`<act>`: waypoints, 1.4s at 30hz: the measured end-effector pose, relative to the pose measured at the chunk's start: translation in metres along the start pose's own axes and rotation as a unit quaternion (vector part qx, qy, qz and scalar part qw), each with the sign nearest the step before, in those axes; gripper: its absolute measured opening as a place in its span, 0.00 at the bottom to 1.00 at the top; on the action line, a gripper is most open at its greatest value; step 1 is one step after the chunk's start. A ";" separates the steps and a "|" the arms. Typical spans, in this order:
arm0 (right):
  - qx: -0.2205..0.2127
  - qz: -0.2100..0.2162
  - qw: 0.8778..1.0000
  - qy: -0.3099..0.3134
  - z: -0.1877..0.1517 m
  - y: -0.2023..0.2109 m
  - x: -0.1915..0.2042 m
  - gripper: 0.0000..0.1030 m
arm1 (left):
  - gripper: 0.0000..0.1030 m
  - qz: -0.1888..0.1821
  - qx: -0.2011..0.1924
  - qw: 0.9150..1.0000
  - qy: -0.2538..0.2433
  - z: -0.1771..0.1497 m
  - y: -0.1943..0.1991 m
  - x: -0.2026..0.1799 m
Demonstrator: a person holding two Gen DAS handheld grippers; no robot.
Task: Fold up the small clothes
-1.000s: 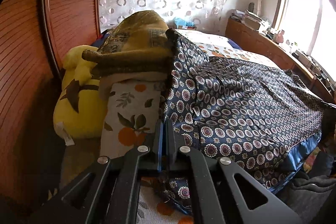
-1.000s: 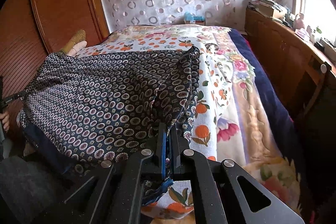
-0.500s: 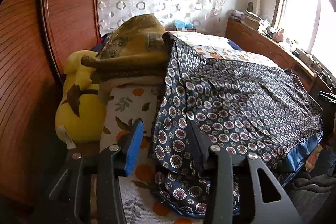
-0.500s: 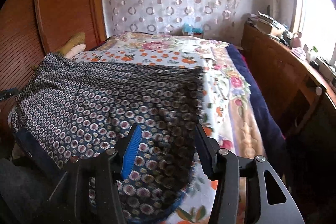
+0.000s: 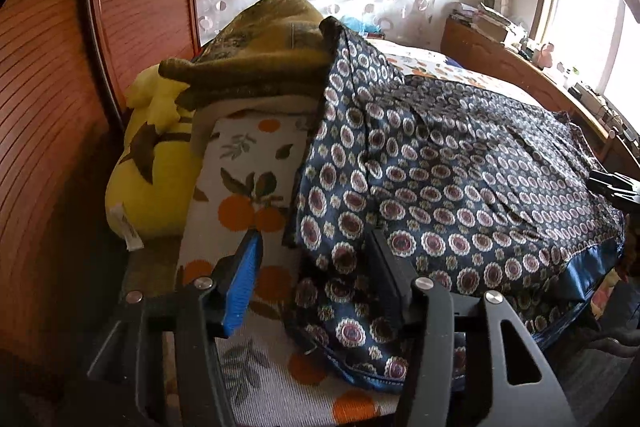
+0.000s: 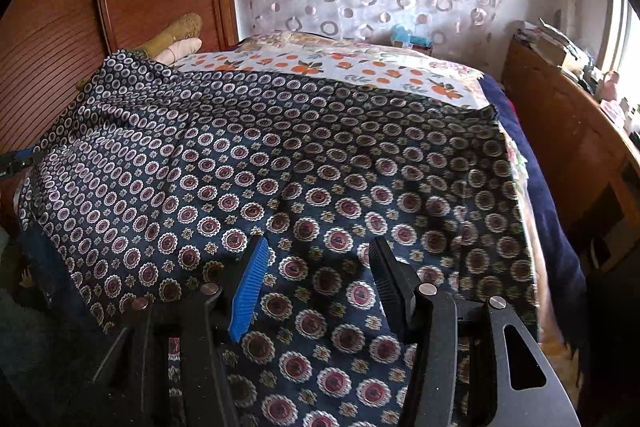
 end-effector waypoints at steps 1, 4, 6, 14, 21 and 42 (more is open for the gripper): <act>0.003 -0.003 1.000 0.002 -0.002 -0.003 0.001 0.53 | 0.53 0.001 0.002 1.000 0.002 -0.002 0.001 0.000; -0.004 -0.018 1.000 0.009 -0.008 -0.012 0.002 0.62 | 0.53 0.001 0.005 1.000 0.003 -0.006 0.002 0.000; -0.013 -0.026 1.000 -0.004 -0.011 -0.011 -0.003 0.69 | 0.53 0.005 0.007 1.000 0.005 -0.008 0.000 0.001; -0.020 -0.020 1.000 -0.013 -0.016 -0.023 -0.006 0.78 | 0.53 0.015 0.007 1.000 0.002 -0.008 -0.005 -0.003; -0.021 -0.020 0.999 -0.015 -0.020 -0.002 -0.008 0.78 | 0.53 0.015 0.001 1.000 -0.002 -0.009 -0.005 -0.007; -0.021 -0.020 0.999 -0.018 -0.020 0.002 -0.008 0.78 | 0.03 -0.064 -0.063 0.996 0.009 0.027 0.025 -0.026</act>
Point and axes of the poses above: each gripper's, at about its wrist camera, not at the fingertips, and y roughly against the way its jaws point, x to its left, z to its top, the point moved 2 cm from there along -y, roughly the way its jaws point, and after that the axes turned 6 degrees about -x, right-handed, at the moved point
